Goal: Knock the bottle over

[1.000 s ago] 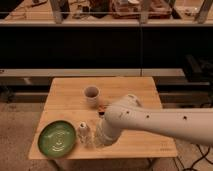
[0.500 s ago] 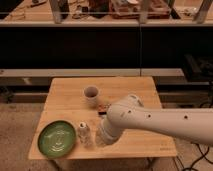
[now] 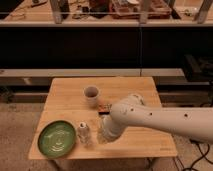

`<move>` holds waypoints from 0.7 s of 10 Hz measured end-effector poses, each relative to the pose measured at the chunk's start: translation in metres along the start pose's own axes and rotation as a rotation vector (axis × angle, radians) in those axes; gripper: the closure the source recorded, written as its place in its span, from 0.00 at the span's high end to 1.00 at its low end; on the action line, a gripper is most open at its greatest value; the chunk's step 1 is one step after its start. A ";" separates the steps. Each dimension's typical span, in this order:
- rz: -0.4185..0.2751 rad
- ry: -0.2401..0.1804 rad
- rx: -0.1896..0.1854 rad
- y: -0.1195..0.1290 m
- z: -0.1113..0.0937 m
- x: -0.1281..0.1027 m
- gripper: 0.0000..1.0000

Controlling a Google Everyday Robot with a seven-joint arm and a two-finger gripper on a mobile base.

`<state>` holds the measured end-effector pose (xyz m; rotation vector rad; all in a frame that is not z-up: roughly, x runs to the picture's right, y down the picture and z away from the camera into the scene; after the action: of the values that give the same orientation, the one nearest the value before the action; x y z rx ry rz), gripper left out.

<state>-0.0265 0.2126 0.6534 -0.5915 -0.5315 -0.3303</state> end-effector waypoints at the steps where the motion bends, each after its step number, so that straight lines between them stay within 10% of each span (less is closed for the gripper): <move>1: 0.009 0.004 -0.012 -0.003 -0.006 -0.004 0.28; 7: 0.027 -0.016 -0.030 -0.002 0.011 -0.005 0.28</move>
<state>-0.0359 0.2186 0.6594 -0.6305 -0.5344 -0.3091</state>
